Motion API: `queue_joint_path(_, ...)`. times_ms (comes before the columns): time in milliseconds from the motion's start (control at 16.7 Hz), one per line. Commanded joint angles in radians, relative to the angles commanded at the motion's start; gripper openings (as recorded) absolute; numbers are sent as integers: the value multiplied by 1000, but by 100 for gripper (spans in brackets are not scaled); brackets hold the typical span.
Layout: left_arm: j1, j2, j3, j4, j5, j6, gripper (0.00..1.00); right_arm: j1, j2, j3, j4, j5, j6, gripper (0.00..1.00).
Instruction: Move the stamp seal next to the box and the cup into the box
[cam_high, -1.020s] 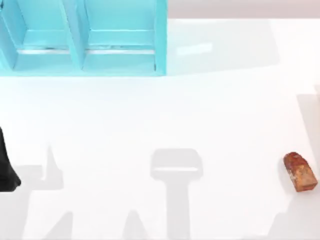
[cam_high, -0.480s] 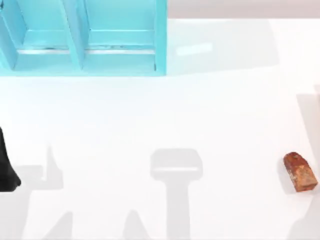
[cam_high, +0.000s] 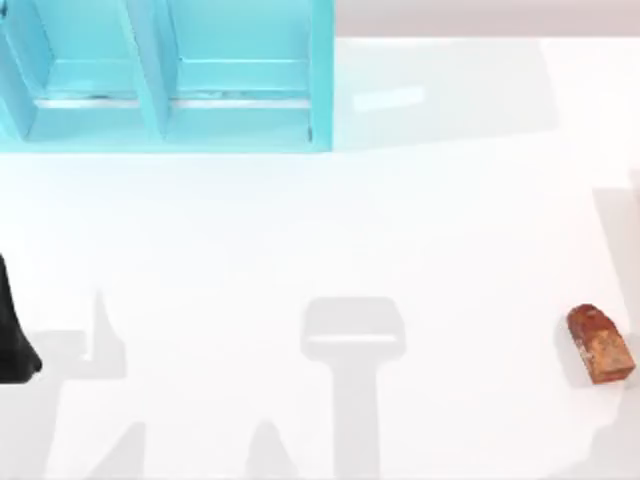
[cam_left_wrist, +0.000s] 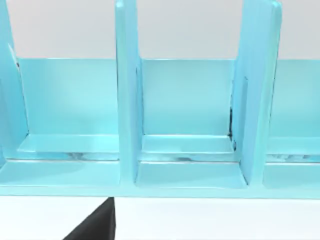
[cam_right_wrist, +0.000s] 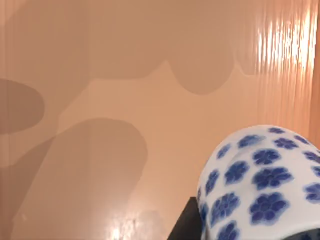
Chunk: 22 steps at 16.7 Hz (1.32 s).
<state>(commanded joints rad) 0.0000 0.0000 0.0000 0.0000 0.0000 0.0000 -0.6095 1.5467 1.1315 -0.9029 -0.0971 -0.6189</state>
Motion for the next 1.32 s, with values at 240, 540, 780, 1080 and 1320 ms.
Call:
queue_joint_path(240,0,0,0,0,0,0,100,8,26,-131,2,51,18,0)
queue_joint_path(540,0,0,0,0,0,0,100,2,38,-183,-30,84,23,0)
queue_joint_path(780,0,0,0,0,0,0,100,2,38,-183,-30,84,23,15)
queue_joint_path(1080,0,0,0,0,0,0,100,2,38,-183,-30,84,23,53)
queue_joint_path(1320,0,0,0,0,0,0,100,2,38,-183,-30,84,23,83)
